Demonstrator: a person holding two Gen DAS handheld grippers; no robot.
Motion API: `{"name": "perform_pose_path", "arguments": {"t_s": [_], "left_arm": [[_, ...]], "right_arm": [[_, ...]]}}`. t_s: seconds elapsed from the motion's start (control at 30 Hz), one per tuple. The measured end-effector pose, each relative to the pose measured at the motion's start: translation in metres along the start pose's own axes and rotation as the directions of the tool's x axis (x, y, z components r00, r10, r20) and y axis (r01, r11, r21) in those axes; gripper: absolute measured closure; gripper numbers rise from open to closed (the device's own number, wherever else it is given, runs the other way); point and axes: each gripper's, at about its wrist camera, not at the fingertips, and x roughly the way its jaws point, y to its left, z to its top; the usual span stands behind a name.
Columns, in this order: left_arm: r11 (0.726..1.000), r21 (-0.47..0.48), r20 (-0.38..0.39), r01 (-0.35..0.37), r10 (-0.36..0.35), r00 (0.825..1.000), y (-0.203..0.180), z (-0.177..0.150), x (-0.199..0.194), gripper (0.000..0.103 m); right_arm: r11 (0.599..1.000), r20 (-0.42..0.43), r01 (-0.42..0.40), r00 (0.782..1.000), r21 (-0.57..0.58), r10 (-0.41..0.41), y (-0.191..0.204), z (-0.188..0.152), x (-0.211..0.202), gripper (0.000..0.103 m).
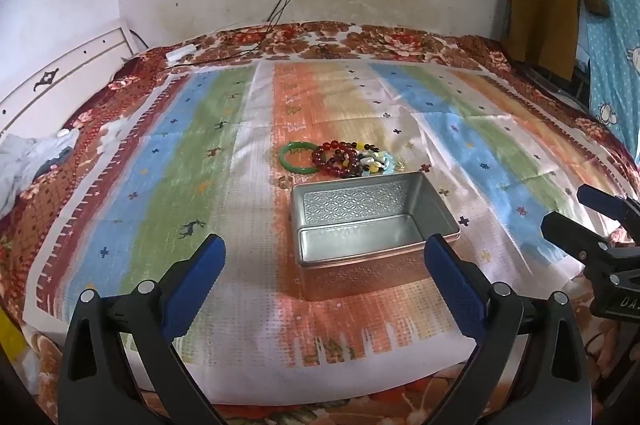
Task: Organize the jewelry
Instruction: 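Move both tools toward the bracelet cluster beside the silver tin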
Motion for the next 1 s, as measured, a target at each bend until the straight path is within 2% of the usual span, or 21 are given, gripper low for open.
{"name": "perform_pose_path", "arguments": {"t_s": [0.63, 1.0], "left_arm": [[0.999, -0.030, -0.001, 0.017, -0.017, 1.000, 0.002, 0.002, 0.000, 0.005], [1.000, -0.015, -0.004, 0.006, -0.006, 1.000, 0.001, 0.003, 0.002, 0.005]], "right_arm": [[0.999, 0.024, -0.033, 0.999, -0.021, 0.034, 0.007, -0.002, -0.006, 0.004], [0.999, 0.027, -0.041, 0.999, -0.022, 0.041, 0.009, 0.006, 0.000, 0.004]]}}
